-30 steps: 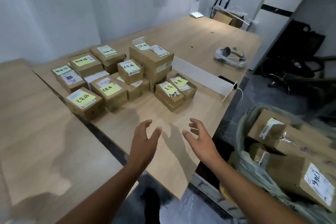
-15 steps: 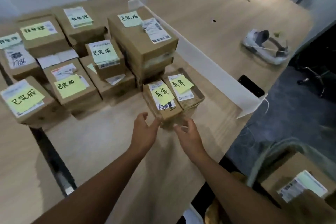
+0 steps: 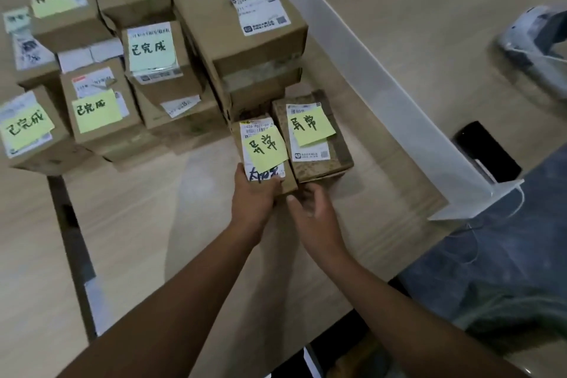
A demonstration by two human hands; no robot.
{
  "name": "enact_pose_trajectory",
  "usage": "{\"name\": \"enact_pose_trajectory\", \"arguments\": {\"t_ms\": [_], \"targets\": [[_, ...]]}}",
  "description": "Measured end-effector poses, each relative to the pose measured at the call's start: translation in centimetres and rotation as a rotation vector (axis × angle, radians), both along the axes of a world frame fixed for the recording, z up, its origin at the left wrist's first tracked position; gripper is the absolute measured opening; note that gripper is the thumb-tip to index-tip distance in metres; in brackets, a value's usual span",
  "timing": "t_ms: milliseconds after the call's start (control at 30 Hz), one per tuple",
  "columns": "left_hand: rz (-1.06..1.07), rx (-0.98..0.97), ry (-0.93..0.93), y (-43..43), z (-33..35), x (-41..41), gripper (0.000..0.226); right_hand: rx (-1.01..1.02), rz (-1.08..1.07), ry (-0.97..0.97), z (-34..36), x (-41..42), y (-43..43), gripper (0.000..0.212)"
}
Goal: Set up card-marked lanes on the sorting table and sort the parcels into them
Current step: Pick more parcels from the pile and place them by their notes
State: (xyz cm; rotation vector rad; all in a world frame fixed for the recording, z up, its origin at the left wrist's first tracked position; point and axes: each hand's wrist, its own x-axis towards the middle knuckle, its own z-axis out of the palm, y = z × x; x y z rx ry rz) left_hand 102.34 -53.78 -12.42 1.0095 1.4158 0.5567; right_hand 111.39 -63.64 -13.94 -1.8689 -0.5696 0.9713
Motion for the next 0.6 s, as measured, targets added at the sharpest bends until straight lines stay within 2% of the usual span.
{"name": "enact_pose_trajectory", "arguments": {"t_ms": [200,333,433,600], "targets": [[0.047,-0.052,-0.055,-0.2,0.3,-0.4,0.05,0.049,0.01,0.004,0.3,0.2,0.8,0.042],[-0.004,-0.057,-0.119,-1.6,0.7,-2.3,0.05,0.06,0.073,-0.02,0.8,-0.3,0.9,0.035],[-0.016,-0.045,-0.152,-2.9,1.8,-5.3,0.051,0.059,0.158,-0.03,1.5,-1.8,0.9,0.042],[0.06,0.037,-0.166,-4.1,5.1,-13.4,0.05,0.131,0.358,0.02,4.3,-8.1,2.0,0.031]]}}
